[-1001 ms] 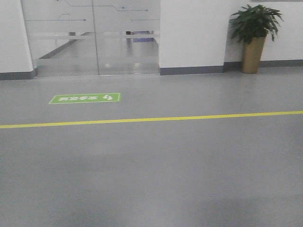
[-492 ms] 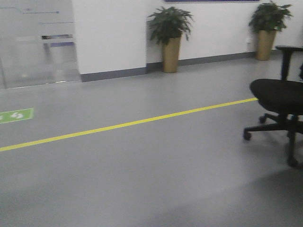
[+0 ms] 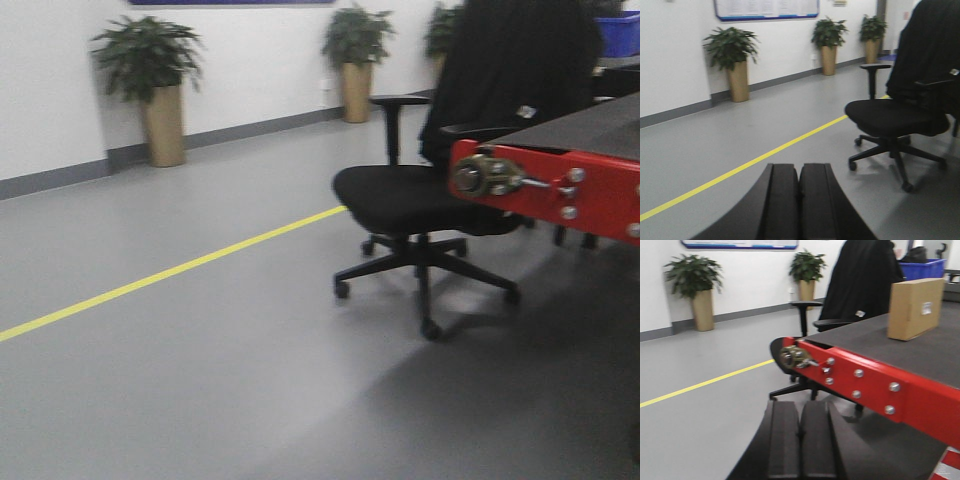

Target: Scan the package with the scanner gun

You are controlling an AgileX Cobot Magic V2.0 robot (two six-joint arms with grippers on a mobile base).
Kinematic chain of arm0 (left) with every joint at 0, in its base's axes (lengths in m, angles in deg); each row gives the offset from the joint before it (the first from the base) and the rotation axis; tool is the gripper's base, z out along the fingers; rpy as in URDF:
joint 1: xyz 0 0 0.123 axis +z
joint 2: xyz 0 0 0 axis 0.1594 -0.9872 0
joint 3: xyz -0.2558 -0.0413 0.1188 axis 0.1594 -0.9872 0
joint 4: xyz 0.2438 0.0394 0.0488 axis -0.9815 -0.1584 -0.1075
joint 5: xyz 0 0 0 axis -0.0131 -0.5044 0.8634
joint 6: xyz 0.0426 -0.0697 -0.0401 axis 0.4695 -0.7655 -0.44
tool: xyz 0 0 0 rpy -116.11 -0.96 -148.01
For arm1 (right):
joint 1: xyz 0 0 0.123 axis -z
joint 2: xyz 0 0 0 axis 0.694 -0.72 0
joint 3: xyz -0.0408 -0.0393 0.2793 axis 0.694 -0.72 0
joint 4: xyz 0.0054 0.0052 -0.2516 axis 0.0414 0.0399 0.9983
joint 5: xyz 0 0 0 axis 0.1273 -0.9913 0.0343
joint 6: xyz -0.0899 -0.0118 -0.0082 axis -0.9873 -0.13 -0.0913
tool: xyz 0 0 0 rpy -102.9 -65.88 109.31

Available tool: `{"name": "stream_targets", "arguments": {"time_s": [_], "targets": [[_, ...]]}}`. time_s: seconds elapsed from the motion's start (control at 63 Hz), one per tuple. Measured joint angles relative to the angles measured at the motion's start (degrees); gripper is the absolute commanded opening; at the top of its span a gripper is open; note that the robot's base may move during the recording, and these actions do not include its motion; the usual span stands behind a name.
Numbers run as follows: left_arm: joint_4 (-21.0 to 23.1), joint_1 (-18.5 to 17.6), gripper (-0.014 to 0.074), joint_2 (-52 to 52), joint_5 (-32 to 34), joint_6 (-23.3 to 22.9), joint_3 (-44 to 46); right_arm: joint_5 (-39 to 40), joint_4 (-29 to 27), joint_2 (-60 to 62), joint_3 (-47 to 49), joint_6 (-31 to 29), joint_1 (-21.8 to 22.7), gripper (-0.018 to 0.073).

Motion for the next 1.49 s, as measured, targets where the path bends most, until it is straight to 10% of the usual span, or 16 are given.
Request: {"name": "stream_targets", "arguments": {"time_s": [1.493], "targets": [[0.00,0.00,-0.0111,0.00,0.00,0.00,0.00,0.00,0.00,0.00,0.00,0.00,0.00,-0.0162]]}}
